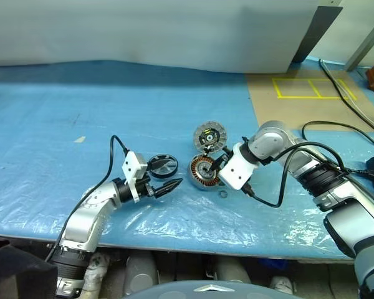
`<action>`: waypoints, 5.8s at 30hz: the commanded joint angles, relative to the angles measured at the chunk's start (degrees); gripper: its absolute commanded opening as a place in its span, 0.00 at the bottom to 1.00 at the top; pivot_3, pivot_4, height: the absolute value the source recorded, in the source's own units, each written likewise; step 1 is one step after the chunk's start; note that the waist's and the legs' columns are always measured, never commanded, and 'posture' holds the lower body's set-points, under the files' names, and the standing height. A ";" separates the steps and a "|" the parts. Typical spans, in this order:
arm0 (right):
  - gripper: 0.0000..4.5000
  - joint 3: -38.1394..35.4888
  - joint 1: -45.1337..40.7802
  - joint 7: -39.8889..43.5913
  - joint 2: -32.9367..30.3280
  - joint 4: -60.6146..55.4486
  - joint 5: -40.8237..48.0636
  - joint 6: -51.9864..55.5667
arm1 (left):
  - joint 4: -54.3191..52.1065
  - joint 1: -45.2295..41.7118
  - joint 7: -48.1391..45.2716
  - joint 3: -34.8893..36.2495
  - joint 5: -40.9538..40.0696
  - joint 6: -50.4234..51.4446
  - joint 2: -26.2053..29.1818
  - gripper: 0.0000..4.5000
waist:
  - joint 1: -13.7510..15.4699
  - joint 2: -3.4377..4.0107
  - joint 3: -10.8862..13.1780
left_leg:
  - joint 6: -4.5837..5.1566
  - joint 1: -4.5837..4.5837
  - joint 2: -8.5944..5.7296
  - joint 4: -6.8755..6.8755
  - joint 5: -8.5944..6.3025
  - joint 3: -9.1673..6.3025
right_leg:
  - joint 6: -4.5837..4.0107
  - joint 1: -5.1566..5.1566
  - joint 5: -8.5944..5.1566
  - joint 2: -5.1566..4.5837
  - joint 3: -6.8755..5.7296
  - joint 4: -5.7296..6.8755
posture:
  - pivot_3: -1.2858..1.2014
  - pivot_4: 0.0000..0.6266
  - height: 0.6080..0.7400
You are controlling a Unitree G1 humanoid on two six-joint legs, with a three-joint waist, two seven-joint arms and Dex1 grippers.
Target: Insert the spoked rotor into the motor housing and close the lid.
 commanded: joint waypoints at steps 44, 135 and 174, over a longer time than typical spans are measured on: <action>0.75 -29.41 44.50 -32.50 0.98 -49.46 30.95 64.59 | -4.09 -3.29 -4.03 0.71 -2.46 4.96 5.74 0.89 | 1.57 0.08 0.03 | -0.06 0.09 0.19 -0.32 0.00 0.47 | 0.03 -0.39 0.05 0.21 0.39 -0.17 | 0.52 0.24 1.00; 0.13 -17.02 28.13 -30.70 6.82 -25.17 20.67 51.18 | -2.13 -3.61 -3.47 -0.26 -0.49 1.39 4.29 0.89 | 1.45 0.07 0.03 | -0.29 0.11 0.03 -0.42 0.14 0.50 | 0.09 -0.36 0.00 0.15 0.47 -0.12 | 0.52 0.24 1.00; 0.57 -18.15 27.42 -29.36 7.69 -27.65 22.47 53.43 | -0.52 -3.38 -3.81 -0.11 0.13 -0.19 3.86 0.89 | 1.44 0.07 0.03 | -0.29 0.13 0.03 -0.40 0.14 0.50 | 0.08 -0.33 0.00 0.15 0.47 -0.11 | 0.52 0.24 1.00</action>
